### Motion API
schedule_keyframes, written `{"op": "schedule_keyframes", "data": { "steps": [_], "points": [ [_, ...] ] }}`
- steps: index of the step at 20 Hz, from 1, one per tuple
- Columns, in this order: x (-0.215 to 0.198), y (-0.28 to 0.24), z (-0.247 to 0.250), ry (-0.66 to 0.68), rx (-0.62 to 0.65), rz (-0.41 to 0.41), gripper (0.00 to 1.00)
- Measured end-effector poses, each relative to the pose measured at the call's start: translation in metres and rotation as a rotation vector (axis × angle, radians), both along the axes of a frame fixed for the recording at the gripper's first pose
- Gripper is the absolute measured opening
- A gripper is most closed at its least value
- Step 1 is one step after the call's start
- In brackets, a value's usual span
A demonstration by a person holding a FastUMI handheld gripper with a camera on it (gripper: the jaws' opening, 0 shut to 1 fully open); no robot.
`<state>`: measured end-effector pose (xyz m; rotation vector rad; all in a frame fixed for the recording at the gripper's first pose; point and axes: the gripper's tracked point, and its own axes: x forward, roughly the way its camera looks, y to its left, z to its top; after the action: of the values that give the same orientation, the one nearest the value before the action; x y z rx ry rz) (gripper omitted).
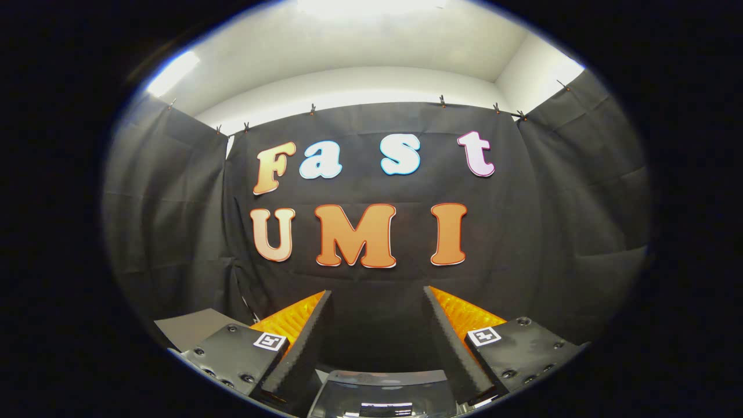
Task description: Put the clothes into the washing machine and then close the washing machine lid.
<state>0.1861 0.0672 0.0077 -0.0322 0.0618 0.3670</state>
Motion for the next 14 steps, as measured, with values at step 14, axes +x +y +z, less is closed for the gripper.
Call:
{"op": "schedule_keyframes", "data": {
  "steps": [14],
  "points": [
    [0.002, -0.027, 0.001, -0.015, 0.047, -0.04, 0.98]
  ]
}}
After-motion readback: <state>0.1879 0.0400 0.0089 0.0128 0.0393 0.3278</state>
